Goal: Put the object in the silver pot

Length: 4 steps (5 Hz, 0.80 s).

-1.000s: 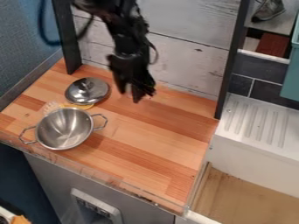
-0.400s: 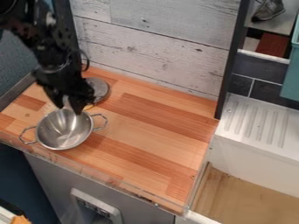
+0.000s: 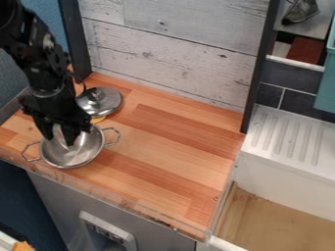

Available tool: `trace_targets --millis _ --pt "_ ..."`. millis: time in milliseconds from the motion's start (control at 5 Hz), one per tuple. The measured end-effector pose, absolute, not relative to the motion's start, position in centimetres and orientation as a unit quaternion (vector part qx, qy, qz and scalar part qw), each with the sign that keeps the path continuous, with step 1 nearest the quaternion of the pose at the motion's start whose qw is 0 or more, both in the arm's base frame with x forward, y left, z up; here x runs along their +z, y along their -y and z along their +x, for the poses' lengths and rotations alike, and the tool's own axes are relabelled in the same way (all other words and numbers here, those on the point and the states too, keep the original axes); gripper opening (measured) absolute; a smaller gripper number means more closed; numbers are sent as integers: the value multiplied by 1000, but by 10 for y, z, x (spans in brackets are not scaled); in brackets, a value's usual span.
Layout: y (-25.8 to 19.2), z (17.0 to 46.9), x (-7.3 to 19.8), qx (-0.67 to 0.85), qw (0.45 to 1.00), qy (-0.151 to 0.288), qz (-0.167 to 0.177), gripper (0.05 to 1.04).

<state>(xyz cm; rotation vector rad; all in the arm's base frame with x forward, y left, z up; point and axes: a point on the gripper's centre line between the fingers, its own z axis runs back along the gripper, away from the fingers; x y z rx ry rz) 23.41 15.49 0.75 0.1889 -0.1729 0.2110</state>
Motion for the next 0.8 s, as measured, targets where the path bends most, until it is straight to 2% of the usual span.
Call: trace_targets --millis 400,600,800 --pt "-156 234 -16 100 987 56 115 492" --pt "-158 237 -20 100 987 51 117 573" --pt "-157 238 -20 103 988 45 103 873"
